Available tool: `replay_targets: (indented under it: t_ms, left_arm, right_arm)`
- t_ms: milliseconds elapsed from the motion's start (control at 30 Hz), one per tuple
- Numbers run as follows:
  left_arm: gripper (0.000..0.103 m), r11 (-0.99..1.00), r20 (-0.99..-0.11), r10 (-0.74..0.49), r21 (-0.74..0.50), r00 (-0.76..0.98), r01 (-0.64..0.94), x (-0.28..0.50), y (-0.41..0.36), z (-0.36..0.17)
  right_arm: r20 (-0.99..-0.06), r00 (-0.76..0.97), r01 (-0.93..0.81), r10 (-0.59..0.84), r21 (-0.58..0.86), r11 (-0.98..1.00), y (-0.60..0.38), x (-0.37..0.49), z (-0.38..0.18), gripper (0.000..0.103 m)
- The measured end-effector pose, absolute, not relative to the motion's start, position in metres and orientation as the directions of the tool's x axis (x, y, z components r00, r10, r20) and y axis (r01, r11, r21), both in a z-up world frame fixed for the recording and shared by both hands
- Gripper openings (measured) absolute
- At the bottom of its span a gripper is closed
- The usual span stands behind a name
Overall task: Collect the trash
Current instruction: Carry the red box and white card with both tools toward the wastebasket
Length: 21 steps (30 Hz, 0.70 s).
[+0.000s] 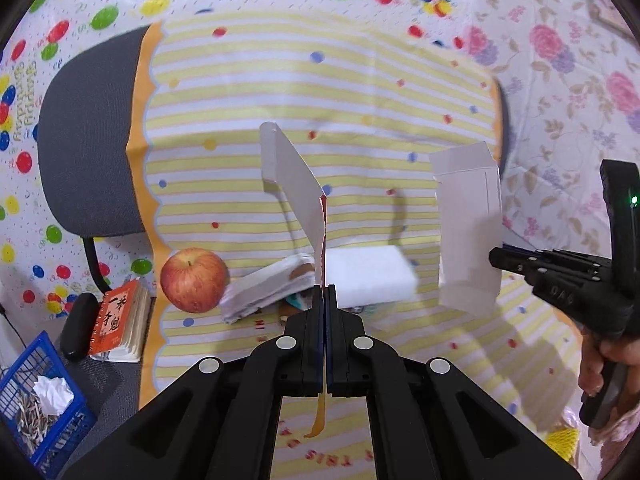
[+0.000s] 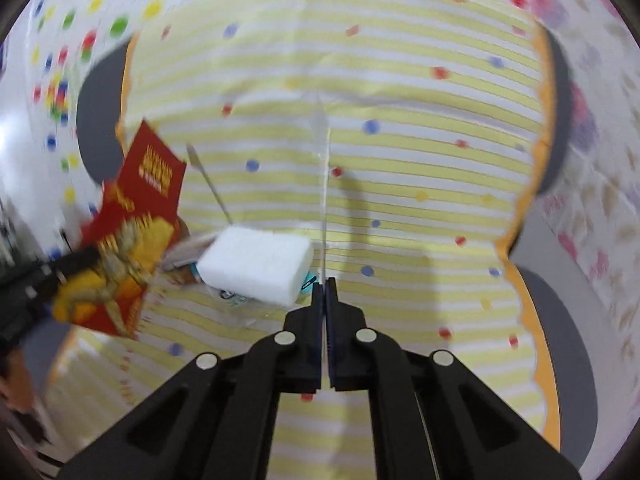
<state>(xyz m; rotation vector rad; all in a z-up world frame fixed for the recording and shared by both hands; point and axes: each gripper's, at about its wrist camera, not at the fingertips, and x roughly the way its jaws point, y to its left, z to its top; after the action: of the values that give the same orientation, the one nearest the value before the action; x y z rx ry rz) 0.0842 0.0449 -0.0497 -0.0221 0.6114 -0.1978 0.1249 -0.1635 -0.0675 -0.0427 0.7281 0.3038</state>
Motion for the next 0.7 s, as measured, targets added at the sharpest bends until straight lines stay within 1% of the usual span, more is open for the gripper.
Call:
replay_targets:
  t_ms: [100, 267, 500, 700]
  left_arm:
    - [0.001, 0.971, -0.557, -0.234, -0.092, 0.797, 0.221, 0.066, 0.033, -0.046]
    - [0.001, 0.957, -0.552, -0.276, -0.087, 0.787, 0.275, 0.04, 0.016, -0.049]
    - [0.001, 0.935, -0.565, -0.326, -0.075, 0.758, 0.347, 0.007, -0.015, -0.06]
    - [0.001, 0.898, -0.524, -0.411, -0.095, 0.746, 0.429, -0.02, -0.047, -0.06]
  right_arm:
    - [-0.652, 0.71, -0.259, 0.265, 0.108, 0.96, -0.177, 0.101, -0.059, 0.002]
    - [-0.644, 0.73, -0.228, 0.23, 0.088, 0.97, -0.186, 0.062, -0.057, 0.002]
    - [-0.641, 0.738, -0.175, 0.209, 0.117, 0.977, -0.208, 0.023, -0.075, 0.002]
    - [-0.631, 0.759, -0.103, 0.16, 0.127, 0.987, -0.238, -0.012, -0.079, 0.002]
